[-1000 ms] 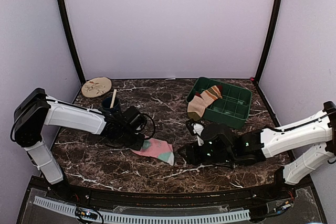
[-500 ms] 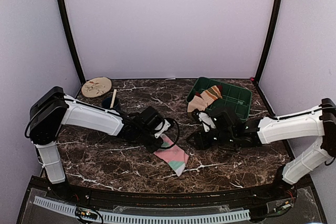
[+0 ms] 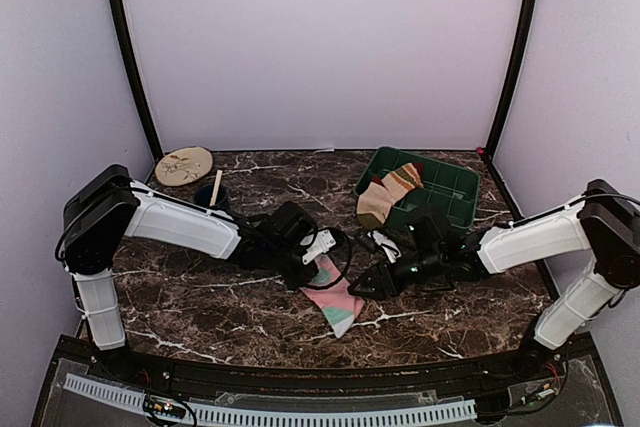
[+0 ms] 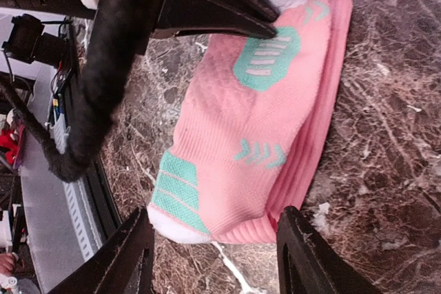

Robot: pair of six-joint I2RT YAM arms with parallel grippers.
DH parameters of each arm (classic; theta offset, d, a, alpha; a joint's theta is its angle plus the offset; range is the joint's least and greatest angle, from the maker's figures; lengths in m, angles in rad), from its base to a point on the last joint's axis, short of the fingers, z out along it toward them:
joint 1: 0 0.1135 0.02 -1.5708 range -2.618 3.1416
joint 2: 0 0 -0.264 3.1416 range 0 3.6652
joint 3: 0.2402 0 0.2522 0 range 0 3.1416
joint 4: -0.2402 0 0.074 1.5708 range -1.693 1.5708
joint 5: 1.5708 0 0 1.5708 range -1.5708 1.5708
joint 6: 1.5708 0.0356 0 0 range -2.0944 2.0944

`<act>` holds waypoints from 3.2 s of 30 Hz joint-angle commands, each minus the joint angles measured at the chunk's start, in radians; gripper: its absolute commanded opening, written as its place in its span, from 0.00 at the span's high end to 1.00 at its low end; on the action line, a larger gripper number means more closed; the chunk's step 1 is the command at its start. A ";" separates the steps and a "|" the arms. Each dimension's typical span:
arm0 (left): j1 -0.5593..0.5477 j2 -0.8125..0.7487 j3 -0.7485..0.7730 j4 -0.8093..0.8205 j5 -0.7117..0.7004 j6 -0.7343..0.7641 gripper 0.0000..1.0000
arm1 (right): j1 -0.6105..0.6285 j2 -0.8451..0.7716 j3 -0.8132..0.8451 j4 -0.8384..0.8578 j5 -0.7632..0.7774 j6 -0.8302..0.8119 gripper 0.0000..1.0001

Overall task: Roll the socks
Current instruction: Smooth out the sock at the center of the board.

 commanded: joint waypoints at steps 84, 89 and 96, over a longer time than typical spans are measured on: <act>0.075 0.123 0.146 -0.216 0.132 -0.192 0.80 | 0.136 0.018 0.052 -0.062 0.219 0.274 0.47; 0.037 0.126 0.116 -0.244 0.105 -0.327 0.81 | 0.184 0.016 0.030 -0.011 0.357 0.368 0.47; 0.010 0.127 0.099 -0.291 0.086 -0.418 0.81 | 0.231 0.034 0.088 0.042 0.365 0.400 0.48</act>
